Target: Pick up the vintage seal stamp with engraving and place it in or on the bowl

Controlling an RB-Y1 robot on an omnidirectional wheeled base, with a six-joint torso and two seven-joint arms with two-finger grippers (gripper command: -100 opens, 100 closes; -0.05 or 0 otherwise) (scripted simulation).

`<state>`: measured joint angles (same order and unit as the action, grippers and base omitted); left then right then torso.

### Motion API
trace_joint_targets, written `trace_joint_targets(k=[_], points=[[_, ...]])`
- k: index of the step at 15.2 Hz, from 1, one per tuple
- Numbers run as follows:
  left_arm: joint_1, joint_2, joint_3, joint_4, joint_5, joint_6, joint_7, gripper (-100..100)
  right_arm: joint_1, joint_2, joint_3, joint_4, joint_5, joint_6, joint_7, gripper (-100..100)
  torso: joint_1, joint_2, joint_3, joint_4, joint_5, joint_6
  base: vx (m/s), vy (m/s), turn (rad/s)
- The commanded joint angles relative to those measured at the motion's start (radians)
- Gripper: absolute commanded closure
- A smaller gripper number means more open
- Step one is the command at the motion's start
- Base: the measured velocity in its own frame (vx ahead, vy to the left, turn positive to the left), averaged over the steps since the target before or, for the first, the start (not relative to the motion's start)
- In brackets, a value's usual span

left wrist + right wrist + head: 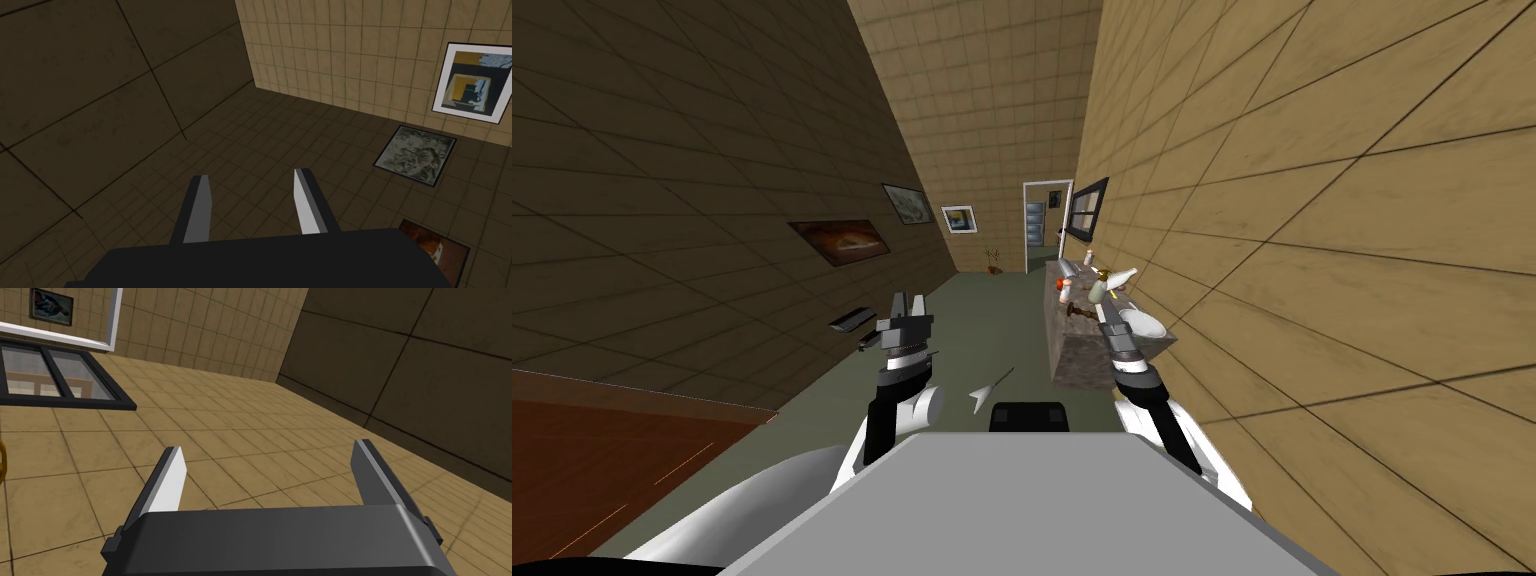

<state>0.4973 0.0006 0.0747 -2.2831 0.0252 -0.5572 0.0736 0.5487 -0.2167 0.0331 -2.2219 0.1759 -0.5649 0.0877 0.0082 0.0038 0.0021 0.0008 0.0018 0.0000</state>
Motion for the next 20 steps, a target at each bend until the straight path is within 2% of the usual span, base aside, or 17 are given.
trace_joint_targets(k=[1,2,3,4,5,6,7,8,9,10,11,12,13,14,17,19,20], points=[[0.000,0.000,0.000,0.000,0.000,0.000,0.000,0,0.001,-0.049,-0.004,0.044,0.031,0.014,0.026,-100,0.000,0.000,0.000,0.000,0.000,0.000,-0.048,0.105,-0.038],[0.000,0.000,0.000,0.000,0.000,0.000,0.000,0,0.001,-0.049,-0.004,0.044,0.031,0.014,0.026,-100,0.000,0.000,0.000,0.000,0.000,0.000,-0.034,0.091,-0.029],[0.000,0.000,0.000,0.000,0.000,0.000,0.000,0,0.002,-0.083,-0.009,0.077,0.053,0.022,0.043,-100,-0.001,-0.001,0.000,0.000,0.000,0.000,-0.033,0.088,-0.037],[0.000,0.000,0.000,0.000,0.000,0.000,0.000,0,0.002,-0.084,-0.009,0.077,0.053,0.022,0.043,-100,-0.002,-0.001,-0.001,0.000,0.000,0.000,-0.032,0.080,-0.031],[0.000,0.000,0.000,0.000,0.000,0.000,0.000,0,0.002,-0.120,-0.014,0.111,0.076,0.029,0.061,-100,-0.002,-0.001,-0.001,0.000,0.000,0.000,-0.027,0.098,-0.028],[0.000,0.000,0.000,0.000,0.000,0.000,0.000,0,0.002,-0.121,-0.014,0.111,0.076,0.029,0.061,-100,-0.001,-0.002,-0.001,0.000,0.000,0.000,-0.030,0.100,-0.028],[0.000,0.000,0.000,0.000,0.000,0.000,0.000,0,0.003,-0.158,-0.019,0.141,0.100,0.038,0.080,-100,-0.001,-0.002,-0.001,0.000,0.000,0.000,-0.034,0.103,-0.027],[0.000,0.000,0.000,0.000,0.000,0.000,0.000,0,0.003,-0.160,-0.019,0.147,0.100,0.038,0.080,-100,-0.001,-0.002,-0.001,0.000,0.000,0.000,-0.030,0.098,-0.026],[0.000,0.000,0.000,0.000,0.000,0.000,0.000,0,0.004,-0.199,-0.024,0.181,0.126,0.047,0.100,-100,-0.001,-0.002,-0.001,0.000,0.000,0.000,-0.020,0.101,-0.022],[0.000,0.000,0.000,0.000,0.000,0.000,0.000,0,0.004,-0.201,-0.024,0.183,0.126,0.047,0.100,-100,-0.001,-0.002,-0.001,0.000,0.000,0.000,-0.016,0.093,-0.018],[0.000,0.000,0.000,0.000,0.000,0.000,0.000,0,0.004,-0.235,-0.030,0.212,0.152,0.056,0.122,-100,-0.001,-0.002,-0.001,0.000,0.000,0.000,-0.025,0.093,-0.014],[0.000,0.000,0.000,0.000,0.000,0.000,0.000,0,0.004,-0.245,-0.030,0.221,0.152,0.056,0.122,-100,-0.002,-0.002,-0.001,-0.001,0.000,0.000,-0.020,0.095,-0.010],[0.000,0.000,0.000,0.000,0.000,0.000,0.000,0,0.005,-0.282,-0.035,0.259,0.179,0.066,0.144,-100,-0.002,-0.003,-0.001,0.000,0.000,0.000,-0.008,0.112,-0.002],[0.000,0.000,0.000,0.000,0.000,0.000,0.000,0,0.005,-0.290,-0.035,0.260,0.179,0.066,0.144,-100,-0.001,-0.003,-0.002,-0.001,0.000,0.000,-0.001,0.106,-0.009],[0.000,0.000,0.000,0.000,0.000,0.000,0.000,0,0.005,-0.361,-0.045,0.322,0.234,0.088,0.189,-100,-0.001,-0.004,-0.002,-0.001,0.000,0.000,0.010,0.104,0.011],[0.000,0.000,0.000,0.000,0.000,0.000,0.000,0,0.005,-0.386,-0.045,0.339,0.234,0.088,0.189,-100,-0.001,-0.006,-0.003,-0.001,0.000,0.000,0.021,0.082,0.010],[0.000,0.000,0.000,0.000,0.000,0.000,0.000,0,0.005,-0.415,-0.049,0.379,0.262,0.099,0.213,-100,-0.002,-0.006,-0.003,-0.001,0.000,0.000,0.028,0.075,0.025]])
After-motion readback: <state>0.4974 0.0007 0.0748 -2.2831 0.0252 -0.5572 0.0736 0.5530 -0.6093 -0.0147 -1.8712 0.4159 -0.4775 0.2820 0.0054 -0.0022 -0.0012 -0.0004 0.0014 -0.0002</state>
